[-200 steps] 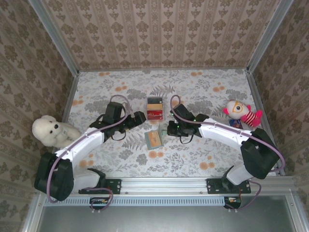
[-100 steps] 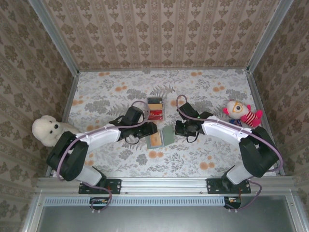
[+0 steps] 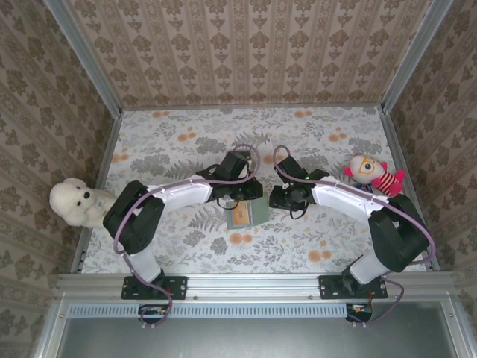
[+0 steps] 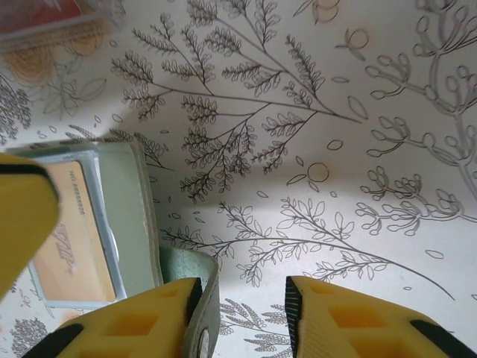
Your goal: Take the credit cards out of the card holder
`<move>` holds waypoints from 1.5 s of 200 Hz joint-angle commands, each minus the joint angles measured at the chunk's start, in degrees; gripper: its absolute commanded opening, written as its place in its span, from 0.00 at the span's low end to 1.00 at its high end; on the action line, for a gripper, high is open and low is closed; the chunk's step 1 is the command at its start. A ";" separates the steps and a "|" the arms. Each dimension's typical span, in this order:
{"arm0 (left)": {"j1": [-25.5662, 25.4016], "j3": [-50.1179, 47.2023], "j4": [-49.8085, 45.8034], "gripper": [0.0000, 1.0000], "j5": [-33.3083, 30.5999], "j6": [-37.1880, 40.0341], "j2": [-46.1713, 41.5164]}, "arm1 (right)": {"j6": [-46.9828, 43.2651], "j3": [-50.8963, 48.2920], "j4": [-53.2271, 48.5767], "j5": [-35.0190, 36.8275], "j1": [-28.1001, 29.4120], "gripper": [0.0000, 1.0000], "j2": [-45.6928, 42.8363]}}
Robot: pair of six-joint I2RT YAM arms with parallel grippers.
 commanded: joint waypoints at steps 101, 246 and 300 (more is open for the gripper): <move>-1.51 2.33 -2.03 0.03 0.03 2.27 8.02 | 1.54 -1.14 6.36 -8.28 -3.24 0.36 -4.91; 9.15 -18.53 -3.02 0.32 -8.20 -4.06 -20.25 | -0.76 9.21 8.37 -12.82 4.79 0.34 7.09; 8.90 -21.07 -1.44 0.25 -3.54 -4.91 -20.27 | 1.92 7.48 13.40 -16.73 4.84 0.24 13.35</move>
